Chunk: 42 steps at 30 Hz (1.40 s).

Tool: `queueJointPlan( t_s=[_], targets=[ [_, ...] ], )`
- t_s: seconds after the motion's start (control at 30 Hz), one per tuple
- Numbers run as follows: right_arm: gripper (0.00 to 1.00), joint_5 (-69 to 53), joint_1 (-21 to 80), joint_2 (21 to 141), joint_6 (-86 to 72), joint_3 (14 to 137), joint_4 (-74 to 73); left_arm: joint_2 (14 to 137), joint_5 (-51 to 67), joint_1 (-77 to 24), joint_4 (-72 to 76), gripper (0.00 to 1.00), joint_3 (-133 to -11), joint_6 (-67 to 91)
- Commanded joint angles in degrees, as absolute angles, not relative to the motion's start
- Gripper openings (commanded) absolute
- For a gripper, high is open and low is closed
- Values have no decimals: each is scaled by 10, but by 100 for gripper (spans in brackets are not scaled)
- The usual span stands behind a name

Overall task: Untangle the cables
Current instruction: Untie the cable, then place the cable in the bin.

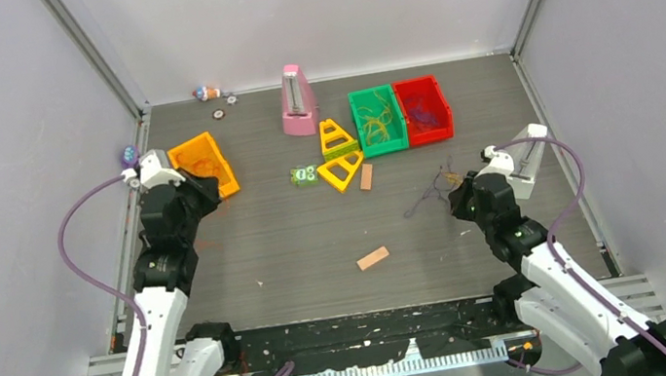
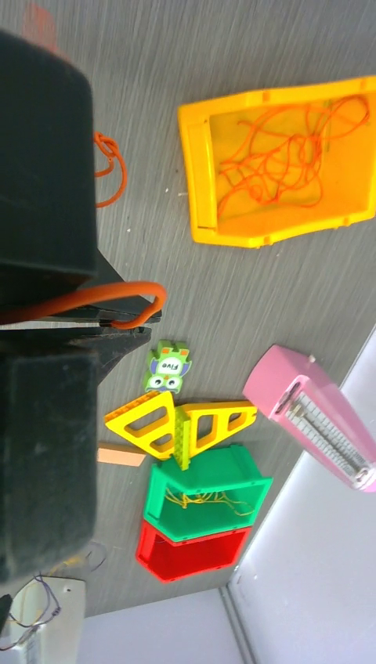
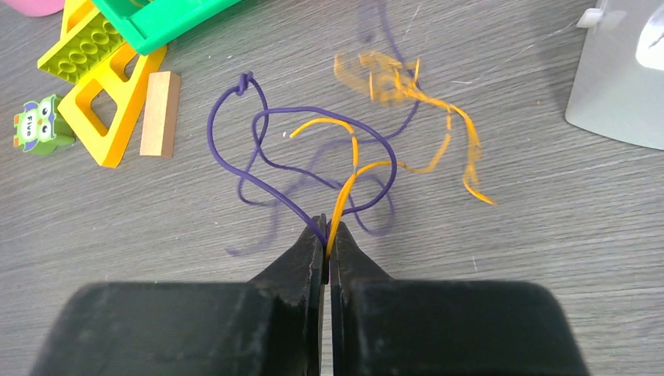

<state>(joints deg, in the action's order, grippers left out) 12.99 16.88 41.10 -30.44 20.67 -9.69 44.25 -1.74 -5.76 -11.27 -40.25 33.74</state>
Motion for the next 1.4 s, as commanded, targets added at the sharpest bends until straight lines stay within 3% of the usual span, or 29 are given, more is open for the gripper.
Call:
queueJointPlan(
  t_s=[0.0, 0.37, 0.9, 1.37],
  targets=[
    [5, 59, 164, 414, -276, 215, -66, 458, -47, -51, -136, 0, -467, 313],
    [5, -92, 163, 452, -242, 220, -3, 595, -103, -50, -171, 0, -617, 268],
    [5, -116, 163, 499, -235, 254, 12, 734, -114, -17, -222, 0, -872, 230],
    [5, -127, 164, 509, -220, 281, -24, 849, -104, 22, -222, 0, -991, 229]
  ],
)
